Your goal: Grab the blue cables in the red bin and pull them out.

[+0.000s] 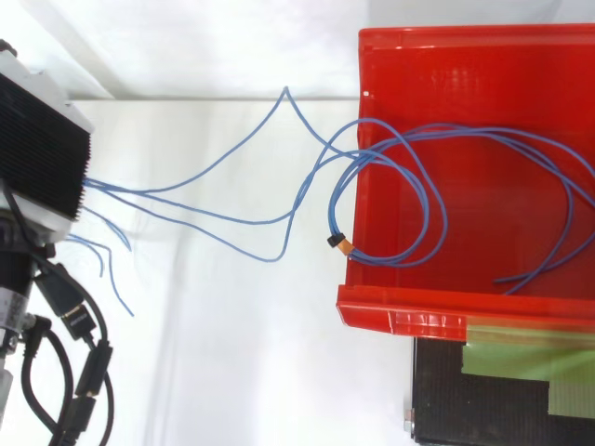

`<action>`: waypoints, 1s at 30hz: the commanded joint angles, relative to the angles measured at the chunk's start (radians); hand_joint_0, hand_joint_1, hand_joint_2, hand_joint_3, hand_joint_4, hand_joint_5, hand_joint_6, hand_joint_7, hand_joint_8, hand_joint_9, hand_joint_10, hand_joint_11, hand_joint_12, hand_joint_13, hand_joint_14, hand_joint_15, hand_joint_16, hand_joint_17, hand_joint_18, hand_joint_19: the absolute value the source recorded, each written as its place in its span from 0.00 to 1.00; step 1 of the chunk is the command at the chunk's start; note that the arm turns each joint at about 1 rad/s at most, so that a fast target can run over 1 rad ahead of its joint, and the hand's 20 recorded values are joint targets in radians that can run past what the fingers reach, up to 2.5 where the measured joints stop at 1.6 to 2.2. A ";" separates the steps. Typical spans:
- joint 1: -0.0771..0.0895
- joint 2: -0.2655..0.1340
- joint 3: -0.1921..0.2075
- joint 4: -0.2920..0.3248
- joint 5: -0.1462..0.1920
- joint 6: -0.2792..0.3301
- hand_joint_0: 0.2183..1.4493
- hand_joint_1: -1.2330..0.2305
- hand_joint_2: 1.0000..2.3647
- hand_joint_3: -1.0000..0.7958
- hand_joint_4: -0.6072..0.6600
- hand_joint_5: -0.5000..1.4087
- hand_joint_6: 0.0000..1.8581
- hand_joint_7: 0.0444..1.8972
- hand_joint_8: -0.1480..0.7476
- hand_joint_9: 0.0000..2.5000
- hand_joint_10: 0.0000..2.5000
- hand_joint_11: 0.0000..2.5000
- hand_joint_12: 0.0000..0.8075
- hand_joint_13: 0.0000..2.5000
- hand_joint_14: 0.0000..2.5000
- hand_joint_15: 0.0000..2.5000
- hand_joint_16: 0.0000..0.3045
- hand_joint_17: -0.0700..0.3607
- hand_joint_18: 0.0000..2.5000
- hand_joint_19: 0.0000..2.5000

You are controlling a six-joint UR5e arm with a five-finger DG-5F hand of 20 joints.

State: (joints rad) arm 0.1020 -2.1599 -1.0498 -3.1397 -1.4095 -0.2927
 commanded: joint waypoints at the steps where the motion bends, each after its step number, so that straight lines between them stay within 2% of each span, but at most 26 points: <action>1: 0.004 0.000 -0.070 0.024 0.001 0.004 0.63 0.14 0.00 0.04 0.53 0.69 0.55 0.21 0.39 0.59 0.01 0.57 0.32 0.47 1.00 0.25 0.12 0.35 0.52 0.83; 3: 0.005 0.000 -0.087 0.076 0.001 0.004 0.63 0.14 0.00 0.03 0.53 0.69 0.55 0.21 0.39 0.59 0.01 0.57 0.33 0.47 1.00 0.25 0.12 0.35 0.52 0.82; 6: 0.005 0.000 -0.090 0.098 0.001 0.004 0.63 0.14 0.00 0.04 0.53 0.69 0.55 0.21 0.39 0.59 0.01 0.57 0.33 0.47 1.00 0.25 0.12 0.36 0.52 0.82; 30: 0.005 0.000 -0.090 0.101 0.001 -0.026 0.62 0.14 0.00 0.05 0.54 0.69 0.54 0.21 0.40 0.59 0.01 0.57 0.32 0.47 1.00 0.26 0.12 0.36 0.51 0.82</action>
State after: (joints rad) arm 0.1074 -2.1599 -1.1399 -3.0388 -1.4083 -0.3175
